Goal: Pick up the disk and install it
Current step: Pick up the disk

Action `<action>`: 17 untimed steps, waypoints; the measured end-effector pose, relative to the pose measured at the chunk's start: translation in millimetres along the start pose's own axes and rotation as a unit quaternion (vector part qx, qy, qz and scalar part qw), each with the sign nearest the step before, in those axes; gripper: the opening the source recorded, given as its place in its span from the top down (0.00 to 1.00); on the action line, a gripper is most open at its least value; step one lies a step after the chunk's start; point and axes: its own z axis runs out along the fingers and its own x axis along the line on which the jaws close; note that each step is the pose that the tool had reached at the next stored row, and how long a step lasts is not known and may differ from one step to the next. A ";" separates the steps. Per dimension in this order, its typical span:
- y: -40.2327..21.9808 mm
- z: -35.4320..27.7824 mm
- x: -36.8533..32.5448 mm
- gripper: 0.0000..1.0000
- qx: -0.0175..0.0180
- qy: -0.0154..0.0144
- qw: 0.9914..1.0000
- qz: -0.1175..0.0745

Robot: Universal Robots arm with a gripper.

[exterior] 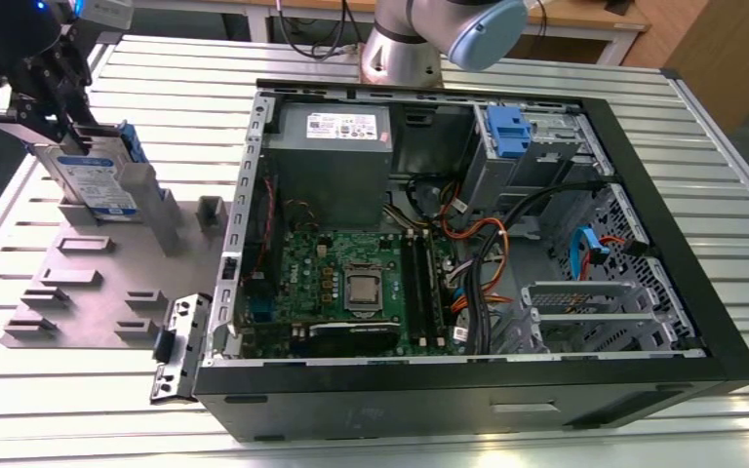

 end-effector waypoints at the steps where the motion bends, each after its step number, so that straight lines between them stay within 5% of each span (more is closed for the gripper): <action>1: 0.0 0.0 0.0 0.60 0.000 0.000 1.000 0.000; 17: 0.0 0.1 -0.9 0.65 0.000 0.000 1.000 0.000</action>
